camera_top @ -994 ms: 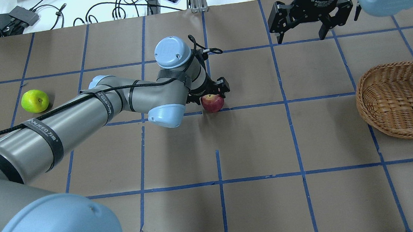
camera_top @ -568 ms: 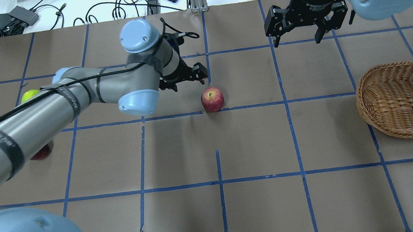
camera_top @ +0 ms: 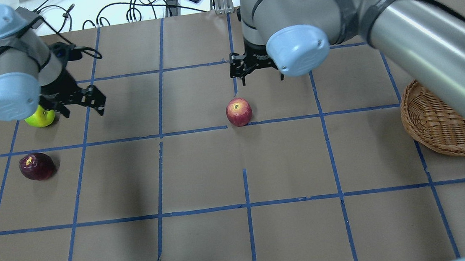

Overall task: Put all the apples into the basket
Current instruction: 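Lower the right gripper onto the red-yellow apple while the left reaches the purple apple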

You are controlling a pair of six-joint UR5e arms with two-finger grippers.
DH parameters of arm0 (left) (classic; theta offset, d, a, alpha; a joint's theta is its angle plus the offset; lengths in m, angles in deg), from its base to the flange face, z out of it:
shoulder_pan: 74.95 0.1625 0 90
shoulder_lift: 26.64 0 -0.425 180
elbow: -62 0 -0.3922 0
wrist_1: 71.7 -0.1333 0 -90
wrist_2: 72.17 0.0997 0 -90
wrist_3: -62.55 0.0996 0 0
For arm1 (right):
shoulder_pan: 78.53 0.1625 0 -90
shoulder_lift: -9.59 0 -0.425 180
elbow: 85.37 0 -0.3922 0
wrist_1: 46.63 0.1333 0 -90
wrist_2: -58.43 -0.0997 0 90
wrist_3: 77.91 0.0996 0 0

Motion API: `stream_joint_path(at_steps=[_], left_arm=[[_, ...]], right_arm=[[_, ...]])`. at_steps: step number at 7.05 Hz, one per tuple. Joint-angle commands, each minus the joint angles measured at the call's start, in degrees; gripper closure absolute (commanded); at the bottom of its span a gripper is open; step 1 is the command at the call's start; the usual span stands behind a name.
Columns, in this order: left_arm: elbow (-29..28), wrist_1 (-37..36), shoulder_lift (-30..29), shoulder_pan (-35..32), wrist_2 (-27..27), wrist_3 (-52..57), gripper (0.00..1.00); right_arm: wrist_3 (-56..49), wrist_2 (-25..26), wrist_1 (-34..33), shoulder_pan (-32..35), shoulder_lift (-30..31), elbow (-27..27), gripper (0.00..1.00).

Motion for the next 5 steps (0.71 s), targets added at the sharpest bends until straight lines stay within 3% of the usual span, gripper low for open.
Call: stream_joint_path(at_steps=[1, 3, 5], left_arm=[[3.6, 0.8, 0.2, 16.3, 0.7, 13.7, 0.0], [5.5, -0.6, -1.6, 21.3, 0.5, 18.1, 0.0], [5.9, -1.0, -2.3, 21.2, -0.2, 18.4, 0.0]], right_arm=[[4.4, 0.5, -8.0, 4.8, -7.7, 0.0, 0.0], [4.0, 3.5, -8.4, 4.8, -10.1, -0.1, 0.0], [3.4, 4.2, -12.1, 4.8, -13.9, -0.1, 0.0]])
